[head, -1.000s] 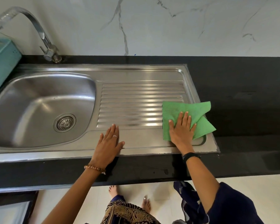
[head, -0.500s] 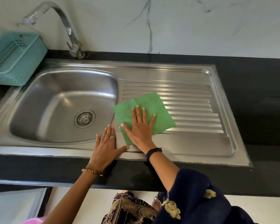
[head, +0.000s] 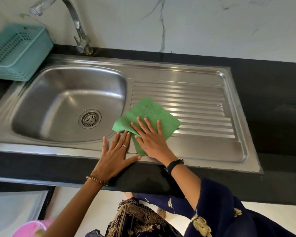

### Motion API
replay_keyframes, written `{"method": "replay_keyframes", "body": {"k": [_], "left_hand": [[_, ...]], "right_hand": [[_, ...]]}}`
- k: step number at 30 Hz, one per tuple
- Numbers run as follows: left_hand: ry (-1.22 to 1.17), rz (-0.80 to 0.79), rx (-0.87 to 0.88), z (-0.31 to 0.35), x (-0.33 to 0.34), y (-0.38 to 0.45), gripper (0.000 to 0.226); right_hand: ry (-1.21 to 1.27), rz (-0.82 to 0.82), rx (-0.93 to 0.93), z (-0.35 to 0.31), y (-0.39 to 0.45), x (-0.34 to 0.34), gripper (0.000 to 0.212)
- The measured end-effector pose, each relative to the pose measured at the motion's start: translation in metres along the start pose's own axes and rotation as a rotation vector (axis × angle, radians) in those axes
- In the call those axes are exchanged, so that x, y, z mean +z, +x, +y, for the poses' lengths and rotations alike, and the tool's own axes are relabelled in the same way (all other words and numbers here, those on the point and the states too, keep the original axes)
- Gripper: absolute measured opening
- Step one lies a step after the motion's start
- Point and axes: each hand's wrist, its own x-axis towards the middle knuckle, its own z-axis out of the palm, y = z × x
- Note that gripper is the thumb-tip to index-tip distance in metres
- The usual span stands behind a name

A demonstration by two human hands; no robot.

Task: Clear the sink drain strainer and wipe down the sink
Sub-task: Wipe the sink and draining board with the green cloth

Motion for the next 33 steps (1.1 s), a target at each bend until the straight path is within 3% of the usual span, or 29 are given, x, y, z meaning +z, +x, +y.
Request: {"method": "replay_keyframes", "body": {"k": [5,12,18,33], "left_hand": [[-0.065,-0.011,0.088,0.032,0.012,-0.002,0.073],[-0.097,-0.090,0.181,0.069,0.020,0.001,0.065],[-0.122,-0.132,0.163,0.067,0.023,0.005,0.066],[-0.094,-0.138,0.163,0.066,0.026,0.010,0.067]], "right_hand": [[0.027,-0.012,0.168,0.064,-0.052,-0.008,0.050],[0.014,-0.026,0.426,0.149,-0.119,-0.030,0.048],[-0.209,-0.044,0.614,0.198,-0.149,-0.051,0.050],[-0.150,-0.069,0.670,0.162,-0.200,-0.047,0.054]]}}
